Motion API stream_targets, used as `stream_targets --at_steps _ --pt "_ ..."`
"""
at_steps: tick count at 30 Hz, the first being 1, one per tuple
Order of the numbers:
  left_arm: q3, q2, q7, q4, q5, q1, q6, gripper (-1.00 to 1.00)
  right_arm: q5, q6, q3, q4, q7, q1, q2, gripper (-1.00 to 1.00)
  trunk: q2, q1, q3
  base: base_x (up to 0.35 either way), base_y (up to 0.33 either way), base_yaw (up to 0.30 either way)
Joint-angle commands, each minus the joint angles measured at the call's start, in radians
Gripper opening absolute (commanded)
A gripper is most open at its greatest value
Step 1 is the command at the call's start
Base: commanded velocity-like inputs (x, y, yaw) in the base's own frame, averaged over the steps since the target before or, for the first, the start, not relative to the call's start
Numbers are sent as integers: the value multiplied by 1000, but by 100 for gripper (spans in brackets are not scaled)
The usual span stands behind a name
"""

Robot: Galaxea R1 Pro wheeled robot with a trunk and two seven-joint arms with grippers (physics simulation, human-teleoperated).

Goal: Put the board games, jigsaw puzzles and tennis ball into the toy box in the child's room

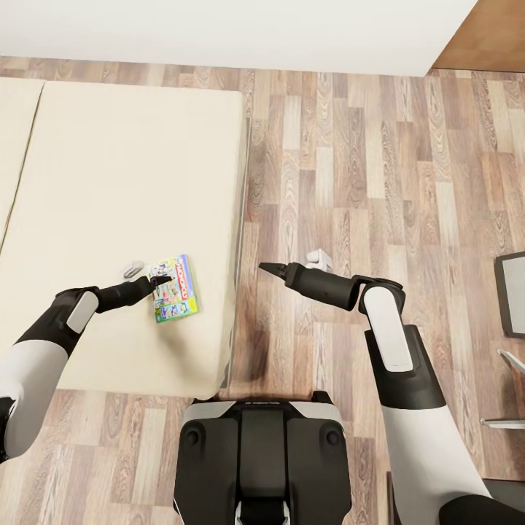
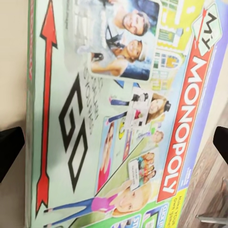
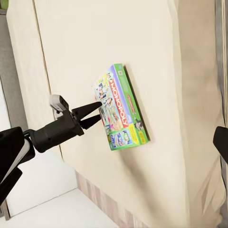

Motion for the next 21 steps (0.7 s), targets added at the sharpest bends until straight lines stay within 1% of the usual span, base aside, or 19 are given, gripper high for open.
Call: stream_targets --at_steps 1,6,16,21 --pt "3 0 -2 0 3 0 7 100 -1 4 0 -1 -3 -1 2 100 -2 1 -1 0 0 0" --pt "3 0 -2 0 3 0 7 100 -6 4 -1 -2 -2 -1 1 100 -2 1 -1 0 0 0" --pt "3 0 -2 0 2 0 8 100 -10 4 -20 -1 -2 0 -1 100 -2 1 -1 0 0 0" --pt "3 0 -3 0 3 -1 8 100 -9 4 -22 -2 -2 0 0 100 -2 1 -1 0 -81 0"
